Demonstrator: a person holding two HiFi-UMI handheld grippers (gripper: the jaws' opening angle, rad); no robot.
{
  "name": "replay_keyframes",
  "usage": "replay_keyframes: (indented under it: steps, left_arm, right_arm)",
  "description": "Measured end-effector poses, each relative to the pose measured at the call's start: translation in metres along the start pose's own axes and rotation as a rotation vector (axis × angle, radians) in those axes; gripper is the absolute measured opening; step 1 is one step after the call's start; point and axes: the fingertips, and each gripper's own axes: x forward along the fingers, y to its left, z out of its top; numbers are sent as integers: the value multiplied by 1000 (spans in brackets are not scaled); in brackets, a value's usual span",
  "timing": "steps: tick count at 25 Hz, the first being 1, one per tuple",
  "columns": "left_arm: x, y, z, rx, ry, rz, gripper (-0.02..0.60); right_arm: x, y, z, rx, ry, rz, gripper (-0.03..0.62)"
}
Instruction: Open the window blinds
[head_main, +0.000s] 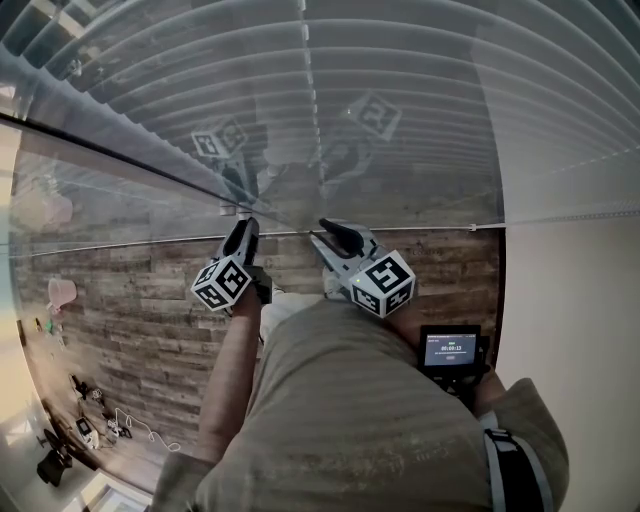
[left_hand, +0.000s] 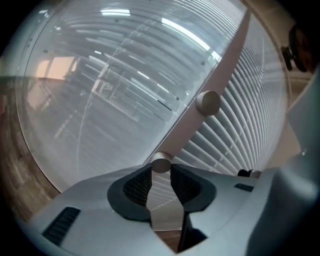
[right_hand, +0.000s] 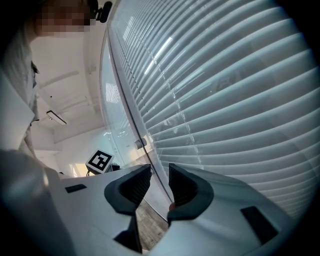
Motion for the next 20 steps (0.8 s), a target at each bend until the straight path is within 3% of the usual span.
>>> replay_keyframes:
  steps: [9, 17, 20]
  left_arm:
    - [1, -4, 4, -574, -84, -252, 132]
    - [3, -1, 3, -986, -144, -417, 132]
    - [3, 1, 3, -1079, -160, -467, 132]
  right_arm:
    - [0, 1, -2, 5, 4, 3, 101]
    - [0, 0, -3, 7, 6, -1, 101]
    - [-1, 1, -3, 8, 4, -1, 101]
